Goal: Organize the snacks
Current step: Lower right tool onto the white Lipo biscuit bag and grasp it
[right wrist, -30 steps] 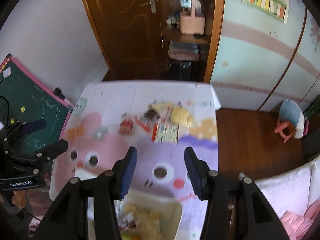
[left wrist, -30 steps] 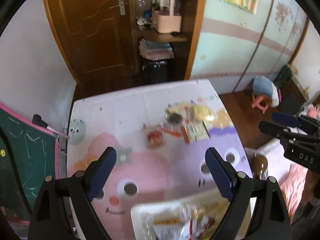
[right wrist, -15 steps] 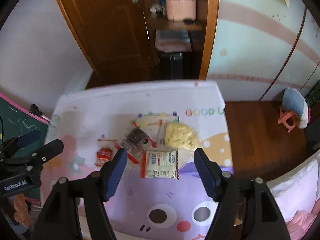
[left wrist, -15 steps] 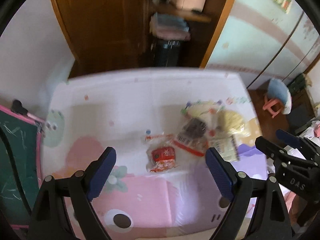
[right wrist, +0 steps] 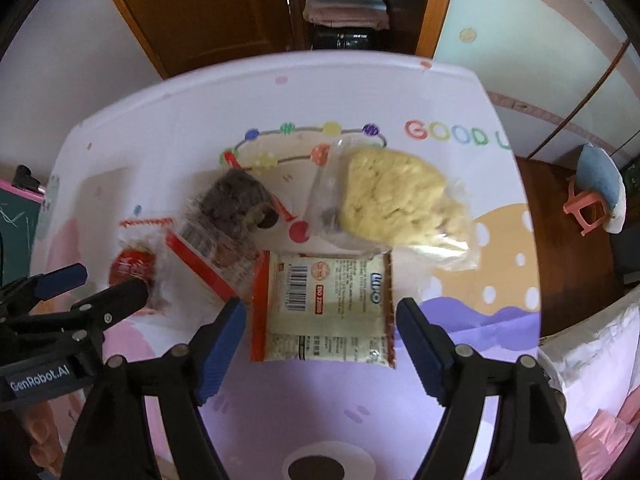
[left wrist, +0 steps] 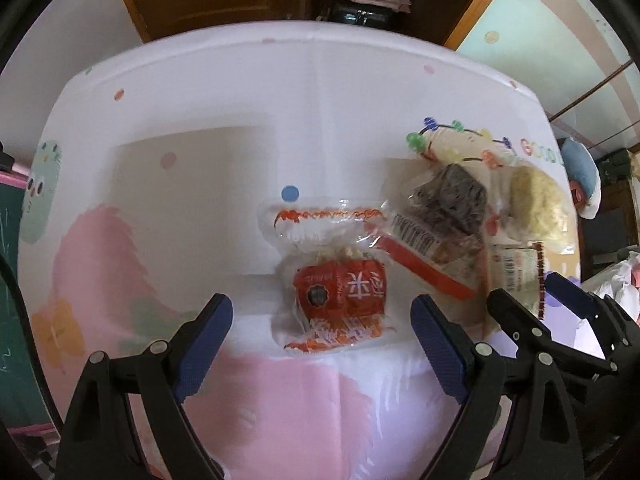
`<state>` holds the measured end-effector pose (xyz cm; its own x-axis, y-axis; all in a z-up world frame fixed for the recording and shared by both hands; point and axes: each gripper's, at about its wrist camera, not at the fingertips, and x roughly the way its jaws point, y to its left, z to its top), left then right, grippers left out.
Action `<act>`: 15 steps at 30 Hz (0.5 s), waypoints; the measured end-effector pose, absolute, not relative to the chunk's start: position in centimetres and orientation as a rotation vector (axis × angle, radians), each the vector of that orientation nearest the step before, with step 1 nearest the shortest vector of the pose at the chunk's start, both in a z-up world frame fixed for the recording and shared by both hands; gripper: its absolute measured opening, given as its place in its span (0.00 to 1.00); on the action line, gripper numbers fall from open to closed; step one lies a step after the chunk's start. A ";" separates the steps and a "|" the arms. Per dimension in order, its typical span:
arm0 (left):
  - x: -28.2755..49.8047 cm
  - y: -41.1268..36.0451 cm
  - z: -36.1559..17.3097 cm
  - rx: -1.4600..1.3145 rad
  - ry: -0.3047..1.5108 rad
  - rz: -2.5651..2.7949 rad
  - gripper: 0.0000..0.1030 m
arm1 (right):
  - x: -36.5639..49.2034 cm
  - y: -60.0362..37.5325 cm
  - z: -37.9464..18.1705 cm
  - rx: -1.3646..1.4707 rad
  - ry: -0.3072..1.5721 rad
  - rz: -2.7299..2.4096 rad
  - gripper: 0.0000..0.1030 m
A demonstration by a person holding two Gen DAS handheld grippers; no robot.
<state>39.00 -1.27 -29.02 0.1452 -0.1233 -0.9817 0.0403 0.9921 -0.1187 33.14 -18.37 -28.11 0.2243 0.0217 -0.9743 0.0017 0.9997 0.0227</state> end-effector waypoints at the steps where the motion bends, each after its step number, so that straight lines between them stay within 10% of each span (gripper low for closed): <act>1: 39.0 -1.3 -29.4 -0.070 1.425 -0.115 0.87 | 33.2 -18.2 -28.5 0.007 1.343 0.007 0.76; 15: 39.4 -1.2 -31.2 -0.076 1.426 -0.081 0.84 | 33.1 -18.2 -29.5 0.000 1.347 0.027 0.79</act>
<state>39.44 -1.17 -31.20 0.1429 -0.1015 -0.9845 0.0108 0.9948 -0.1010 33.08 -18.20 -29.50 0.2214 0.0192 -0.9750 -0.0195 0.9997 0.0153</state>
